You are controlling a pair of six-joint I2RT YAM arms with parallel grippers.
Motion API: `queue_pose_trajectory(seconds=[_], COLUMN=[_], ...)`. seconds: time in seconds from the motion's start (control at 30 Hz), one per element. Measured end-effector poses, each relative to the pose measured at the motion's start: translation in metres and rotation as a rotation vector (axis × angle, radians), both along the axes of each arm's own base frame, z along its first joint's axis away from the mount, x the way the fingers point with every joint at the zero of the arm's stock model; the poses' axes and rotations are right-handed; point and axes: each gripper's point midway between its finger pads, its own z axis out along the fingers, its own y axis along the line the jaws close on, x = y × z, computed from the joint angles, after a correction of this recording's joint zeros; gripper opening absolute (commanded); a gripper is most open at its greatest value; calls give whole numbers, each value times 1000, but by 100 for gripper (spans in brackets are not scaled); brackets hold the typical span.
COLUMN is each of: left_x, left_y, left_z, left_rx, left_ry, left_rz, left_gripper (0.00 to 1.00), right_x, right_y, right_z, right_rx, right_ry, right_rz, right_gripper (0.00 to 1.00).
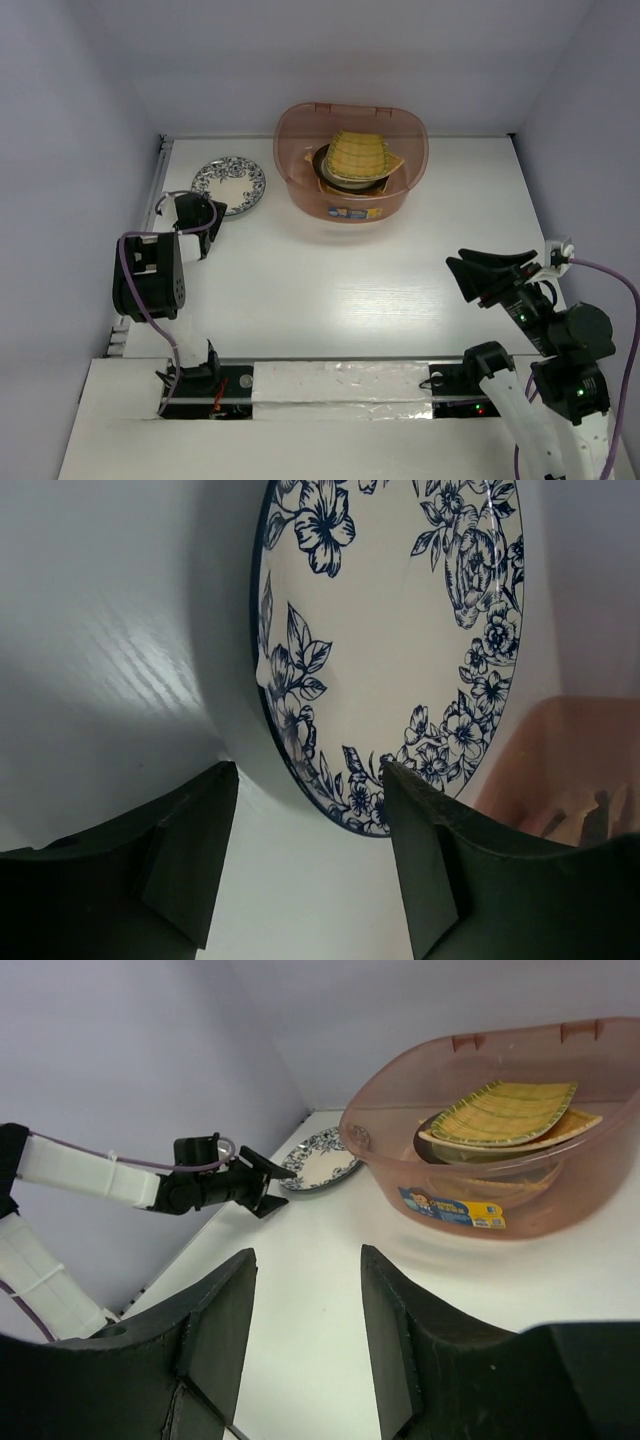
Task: Place the plates into the plastic bin on the countertop
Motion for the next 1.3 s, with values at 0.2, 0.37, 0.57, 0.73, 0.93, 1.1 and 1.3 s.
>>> queue_pose_trajectory(seconds=[0.2, 0.37, 0.57, 0.73, 0.93, 1.1, 1.3], left_x=[18, 23, 26, 13, 5, -3, -16], left_y=[-3, -4, -1, -2, 4, 14, 30], left_z=[-7, -14, -10, -12, 40, 85, 135], left_rx=[-32, -45, -65, -89, -66, -43, -5], left_ry=[8, 14, -22, -45, -143, -219, -298], left_rz=[-10, -10, 6, 6, 12, 9, 40], left_gripper=[33, 14, 0, 0, 0, 0, 0], right_x=[5, 11, 12, 12, 10, 7, 7], right_y=[2, 5, 5, 5, 5, 2, 1], right_z=[-7, -12, -8, -8, -7, -6, -10], right_rx=[-4, -7, -2, 0, 7, 12, 13], right_ry=[13, 34, 20, 22, 20, 13, 18], right_rz=[4, 9, 9, 9, 10, -1, -9], right_gripper=[50, 49, 48, 48, 48, 48, 48])
